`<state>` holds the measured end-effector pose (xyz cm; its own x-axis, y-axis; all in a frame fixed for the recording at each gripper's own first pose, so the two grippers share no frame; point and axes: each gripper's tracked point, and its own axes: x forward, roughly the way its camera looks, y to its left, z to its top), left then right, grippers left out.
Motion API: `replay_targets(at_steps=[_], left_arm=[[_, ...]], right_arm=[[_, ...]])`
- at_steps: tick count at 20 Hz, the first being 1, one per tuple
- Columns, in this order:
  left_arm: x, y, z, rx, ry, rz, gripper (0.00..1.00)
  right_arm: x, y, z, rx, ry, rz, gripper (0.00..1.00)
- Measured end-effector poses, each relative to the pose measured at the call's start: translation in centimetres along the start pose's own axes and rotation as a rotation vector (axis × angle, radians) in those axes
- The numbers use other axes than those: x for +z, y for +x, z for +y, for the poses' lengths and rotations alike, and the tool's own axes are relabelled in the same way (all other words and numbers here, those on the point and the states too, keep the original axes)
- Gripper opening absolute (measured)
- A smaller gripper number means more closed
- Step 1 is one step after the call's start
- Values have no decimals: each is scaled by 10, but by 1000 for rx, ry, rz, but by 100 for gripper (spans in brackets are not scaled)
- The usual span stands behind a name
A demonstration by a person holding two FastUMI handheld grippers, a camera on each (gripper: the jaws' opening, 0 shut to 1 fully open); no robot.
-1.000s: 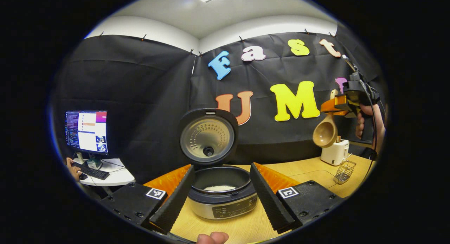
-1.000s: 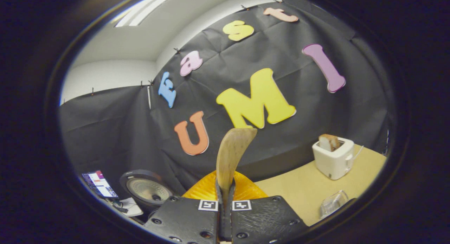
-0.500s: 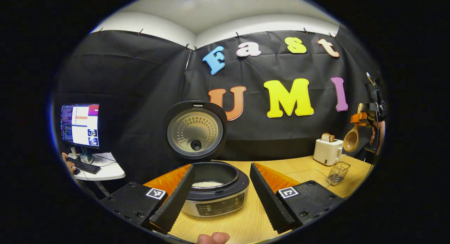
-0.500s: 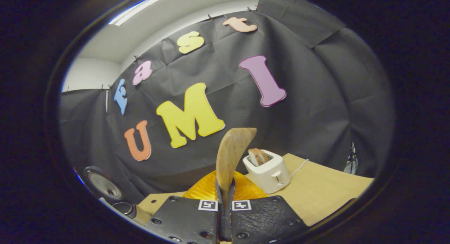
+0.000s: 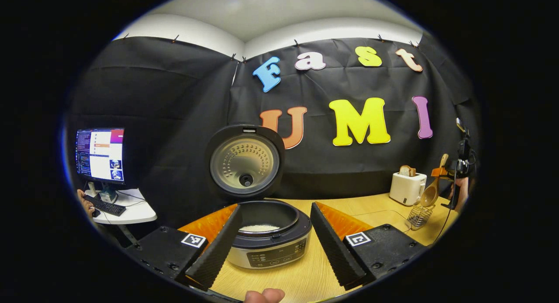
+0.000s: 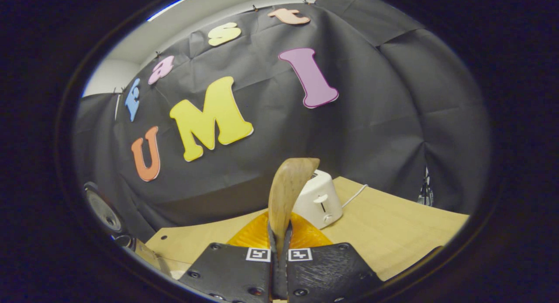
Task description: Close the left gripper, press the button to open the rice cooker; take a wooden spoon from the chopstick holder with the right hand, scoop a spoonful of rice and pour it into the rice cooker, then put the wooden spoon back into the chopstick holder.
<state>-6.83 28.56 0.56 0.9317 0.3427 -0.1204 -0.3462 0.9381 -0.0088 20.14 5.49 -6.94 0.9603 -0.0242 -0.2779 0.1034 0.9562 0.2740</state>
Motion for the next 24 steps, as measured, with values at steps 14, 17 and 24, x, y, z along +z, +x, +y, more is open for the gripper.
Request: replay_targets(at_steps=[14, 17, 24], left_arm=[[1, 1, 2, 7, -27, -2, 100], [3, -1, -4, 3, -53, 1, 100], [22, -13, -20, 3, -47, -51, 100]], right_arm=[[-67, 17, -10, -25, -83, 34, 2], [-68, 11, -16, -33, -75, 25, 5], [-54, -4, -34, -41, -33, -20, 75]])
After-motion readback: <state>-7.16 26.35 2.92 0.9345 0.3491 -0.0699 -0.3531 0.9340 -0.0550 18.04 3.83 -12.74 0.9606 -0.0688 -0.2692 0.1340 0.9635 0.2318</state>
